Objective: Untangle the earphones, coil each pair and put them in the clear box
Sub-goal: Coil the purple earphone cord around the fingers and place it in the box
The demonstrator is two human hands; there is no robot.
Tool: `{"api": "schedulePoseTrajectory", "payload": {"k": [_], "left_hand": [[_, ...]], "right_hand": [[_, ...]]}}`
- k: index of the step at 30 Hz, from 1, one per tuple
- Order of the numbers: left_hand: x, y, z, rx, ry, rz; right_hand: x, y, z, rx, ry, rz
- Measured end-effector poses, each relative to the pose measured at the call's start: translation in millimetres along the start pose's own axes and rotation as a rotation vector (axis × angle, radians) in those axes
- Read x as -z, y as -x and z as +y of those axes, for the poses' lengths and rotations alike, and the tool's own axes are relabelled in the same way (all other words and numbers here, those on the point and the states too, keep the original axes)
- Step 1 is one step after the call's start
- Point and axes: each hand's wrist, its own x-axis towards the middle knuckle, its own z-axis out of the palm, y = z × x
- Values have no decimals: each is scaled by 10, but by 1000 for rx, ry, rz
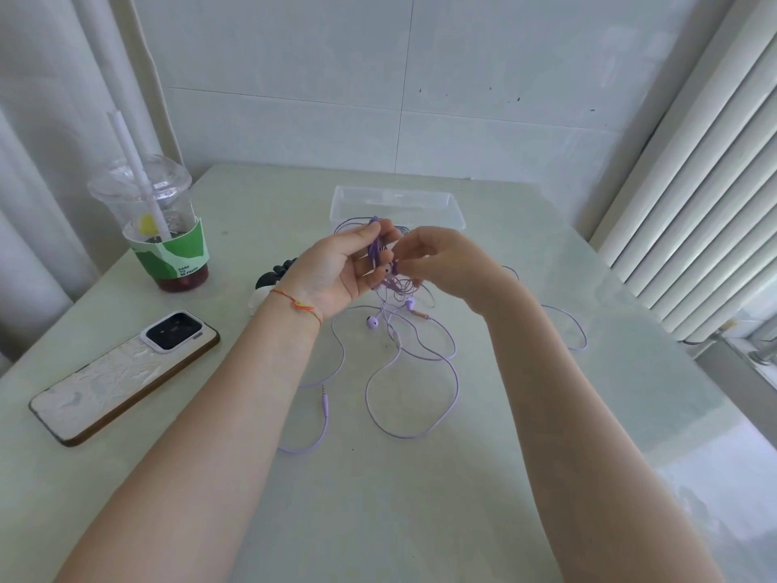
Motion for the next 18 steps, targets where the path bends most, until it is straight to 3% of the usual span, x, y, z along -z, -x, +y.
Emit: {"api": "schedulePoseTrajectory", "payload": {"k": [4,9,14,18], "left_hand": [[45,-12,20,-1,-12,31],[116,-48,6,-61,-372,110],[112,-64,-23,-69,-433,117],[100,-68,-36,-62,-319,42]], "right_hand": [[-1,-2,28,-33,155,-45],[68,-16,58,-58,136,52],[66,-31,72,-50,-255,-49],[49,-24,61,-12,-276,-40]]}}
